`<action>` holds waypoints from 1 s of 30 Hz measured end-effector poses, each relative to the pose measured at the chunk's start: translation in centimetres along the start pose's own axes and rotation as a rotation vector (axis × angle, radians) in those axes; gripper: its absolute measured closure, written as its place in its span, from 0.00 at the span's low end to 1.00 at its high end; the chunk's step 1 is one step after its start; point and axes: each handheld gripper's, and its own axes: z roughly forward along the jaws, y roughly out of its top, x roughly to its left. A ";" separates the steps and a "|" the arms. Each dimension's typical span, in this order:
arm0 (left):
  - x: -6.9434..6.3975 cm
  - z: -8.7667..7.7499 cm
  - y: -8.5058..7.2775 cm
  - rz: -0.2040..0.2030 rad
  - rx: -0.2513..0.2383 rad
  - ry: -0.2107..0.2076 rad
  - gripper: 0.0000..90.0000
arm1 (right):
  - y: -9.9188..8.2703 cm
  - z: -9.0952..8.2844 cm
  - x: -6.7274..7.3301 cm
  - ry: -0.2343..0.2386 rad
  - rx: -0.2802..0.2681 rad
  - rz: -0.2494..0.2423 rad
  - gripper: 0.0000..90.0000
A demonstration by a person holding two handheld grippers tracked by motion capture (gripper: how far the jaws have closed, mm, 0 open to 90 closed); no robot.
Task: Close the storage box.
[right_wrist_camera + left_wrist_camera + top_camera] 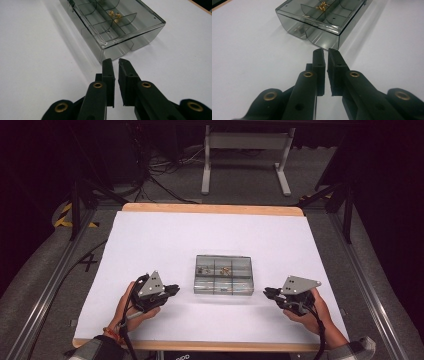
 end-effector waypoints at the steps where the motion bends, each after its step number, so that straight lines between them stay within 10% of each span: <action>1: 0.0 -0.1 -0.1 0.000 -0.003 0.002 0.93 | -0.1 -0.1 0.0 -0.003 -0.003 0.004 0.92; 30: 2.9 -2.8 -4.2 -0.099 -0.032 0.130 0.60 | -3.9 -2.6 -2.7 -0.129 -0.074 0.089 0.67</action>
